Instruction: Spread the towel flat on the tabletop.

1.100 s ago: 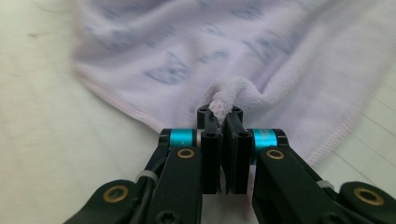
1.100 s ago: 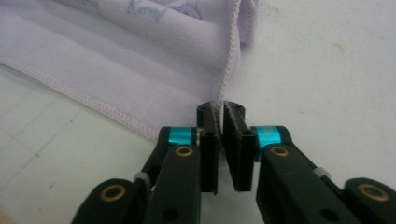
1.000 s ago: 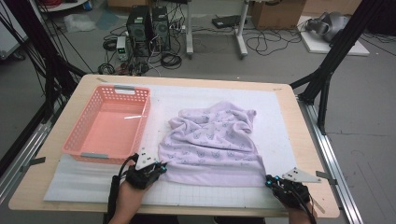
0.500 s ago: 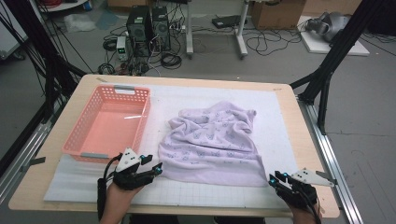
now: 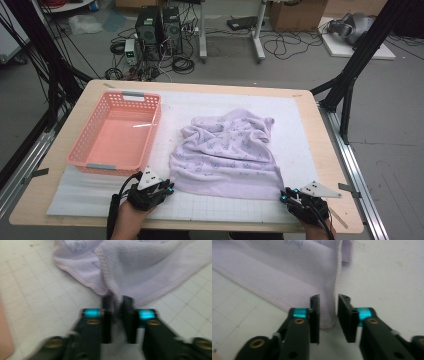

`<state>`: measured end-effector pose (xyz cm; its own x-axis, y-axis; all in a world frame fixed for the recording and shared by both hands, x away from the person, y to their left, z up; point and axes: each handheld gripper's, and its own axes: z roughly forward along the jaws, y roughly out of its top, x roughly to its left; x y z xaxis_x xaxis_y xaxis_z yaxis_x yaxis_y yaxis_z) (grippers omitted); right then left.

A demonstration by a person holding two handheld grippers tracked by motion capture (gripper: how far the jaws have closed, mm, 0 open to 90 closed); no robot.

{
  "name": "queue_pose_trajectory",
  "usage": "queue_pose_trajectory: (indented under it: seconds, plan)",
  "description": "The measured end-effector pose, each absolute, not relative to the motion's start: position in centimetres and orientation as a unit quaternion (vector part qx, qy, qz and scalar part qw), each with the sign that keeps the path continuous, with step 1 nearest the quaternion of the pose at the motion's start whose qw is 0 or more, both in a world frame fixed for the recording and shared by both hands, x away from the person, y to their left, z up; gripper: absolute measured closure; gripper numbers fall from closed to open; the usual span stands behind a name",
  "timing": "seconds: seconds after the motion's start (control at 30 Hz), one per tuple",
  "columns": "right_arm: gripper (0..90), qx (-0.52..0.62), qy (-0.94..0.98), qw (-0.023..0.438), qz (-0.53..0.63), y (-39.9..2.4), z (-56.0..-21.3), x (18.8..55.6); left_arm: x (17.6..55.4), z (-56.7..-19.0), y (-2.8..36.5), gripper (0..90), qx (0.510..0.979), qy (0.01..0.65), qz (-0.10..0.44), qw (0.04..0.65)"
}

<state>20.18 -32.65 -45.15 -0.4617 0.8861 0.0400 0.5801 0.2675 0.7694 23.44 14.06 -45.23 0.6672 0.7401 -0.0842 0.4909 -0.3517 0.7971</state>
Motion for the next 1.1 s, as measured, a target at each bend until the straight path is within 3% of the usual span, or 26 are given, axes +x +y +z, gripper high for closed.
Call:
queue_pose_trajectory:
  seconds: [0.03, 0.1, 0.47, 0.7, 0.77, 0.83, 0.9, 1.1]
  plan:
    - [85.1, 0.475, 0.772, 0.203, 0.371, -32.6, -45.1, 20.1, 23.4, -45.1, 14.2, 87.2, 0.811, 0.379, 0.140, 0.423]
    - [87.3, 0.472, 0.779, 0.195, 0.364, -32.6, -44.7, 20.0, 23.0, -44.9, 14.4, 87.6, 0.812, 0.379, 0.124, 0.426]
    - [87.6, 0.448, 0.790, 0.178, 0.378, -34.1, -43.2, 15.5, 18.5, -43.2, 16.3, 87.8, 0.812, 0.359, 0.078, 0.454]
    - [87.8, 0.421, 0.826, 0.156, 0.343, -34.1, -43.2, 11.7, 15.0, -44.2, 17.1, 86.5, 0.829, 0.328, 0.030, 0.452]
    - [86.9, 0.425, 0.833, 0.149, 0.321, -34.1, -43.8, 11.1, 15.2, -44.3, 17.1, 76.9, 0.827, 0.333, 0.041, 0.452]
    - [78.1, 0.428, 0.827, 0.149, 0.332, -34.2, -44.0, 11.0, 16.1, -44.1, 17.1, 58.2, 0.813, 0.356, 0.061, 0.457]
    - [67.2, 0.435, 0.811, 0.160, 0.357, -34.2, -43.6, 11.4, 17.0, -43.9, 17.0, 52.4, 0.800, 0.365, 0.080, 0.470]
    - [62.8, 0.462, 0.773, 0.207, 0.382, -33.6, -43.1, 14.9, 21.6, -44.3, 15.5, 50.6, 0.787, 0.390, 0.111, 0.465]
